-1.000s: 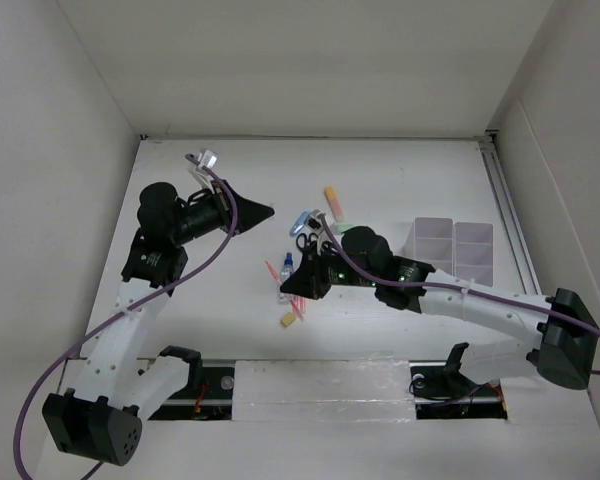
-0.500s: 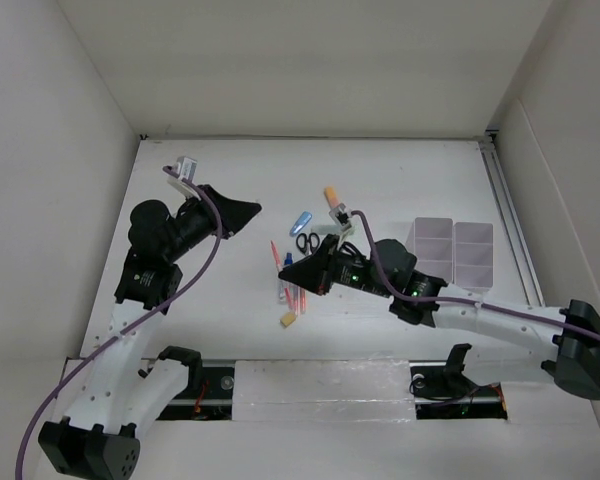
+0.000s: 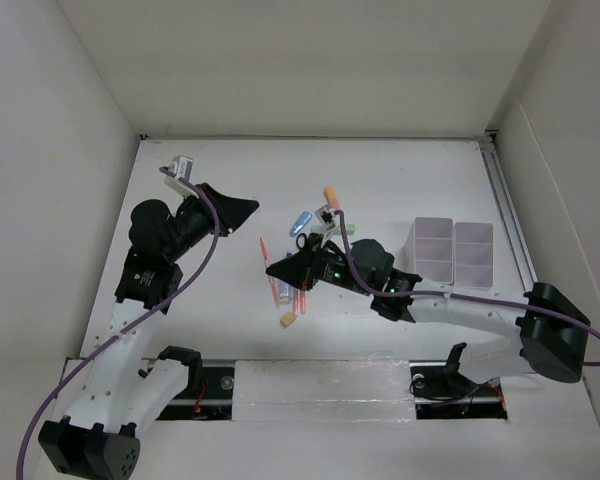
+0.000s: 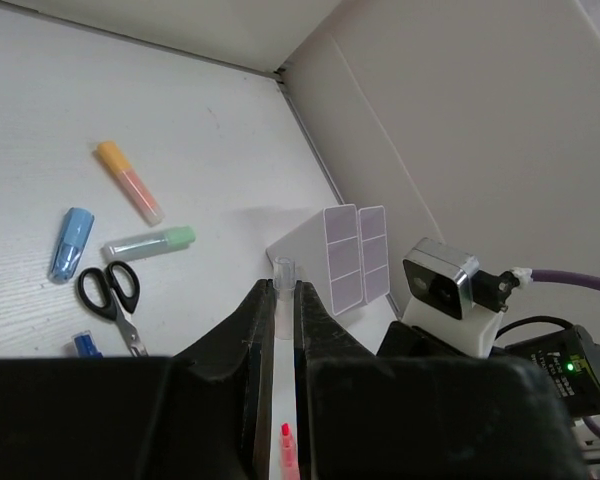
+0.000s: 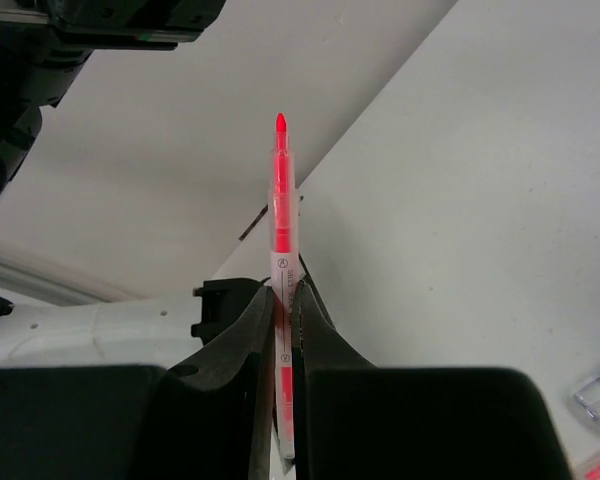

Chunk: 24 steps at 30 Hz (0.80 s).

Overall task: Sort the stationery into containers
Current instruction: Close the pen cap on the pen.

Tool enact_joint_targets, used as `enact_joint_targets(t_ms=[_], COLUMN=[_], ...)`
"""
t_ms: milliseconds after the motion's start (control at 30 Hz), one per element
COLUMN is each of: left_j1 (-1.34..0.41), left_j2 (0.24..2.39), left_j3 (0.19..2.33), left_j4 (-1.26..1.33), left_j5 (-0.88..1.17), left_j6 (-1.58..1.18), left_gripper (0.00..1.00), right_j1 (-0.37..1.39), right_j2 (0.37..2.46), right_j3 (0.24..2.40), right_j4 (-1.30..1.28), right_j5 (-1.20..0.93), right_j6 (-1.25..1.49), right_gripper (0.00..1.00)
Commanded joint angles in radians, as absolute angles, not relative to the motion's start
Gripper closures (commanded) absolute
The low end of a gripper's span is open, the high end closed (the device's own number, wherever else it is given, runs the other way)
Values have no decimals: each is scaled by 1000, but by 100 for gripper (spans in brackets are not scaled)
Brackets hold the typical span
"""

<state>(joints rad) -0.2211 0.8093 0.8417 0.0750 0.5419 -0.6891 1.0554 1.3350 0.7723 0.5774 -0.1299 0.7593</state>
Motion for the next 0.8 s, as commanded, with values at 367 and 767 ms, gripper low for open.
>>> enact_joint_targets(t_ms=[367,767], left_j1=[-219,-219], left_j2=[799,799], left_j3=[864,873], left_j4=[71,61], left_j5=[540,540], left_j6=[-666,-666], left_gripper=[100,100], right_j1=[1035,1017], right_j2=[1396,1405], right_j3=[853,844], right_j4=[771,792], right_j5=[-116,-117], right_j6=[744,744], right_gripper=[100,100])
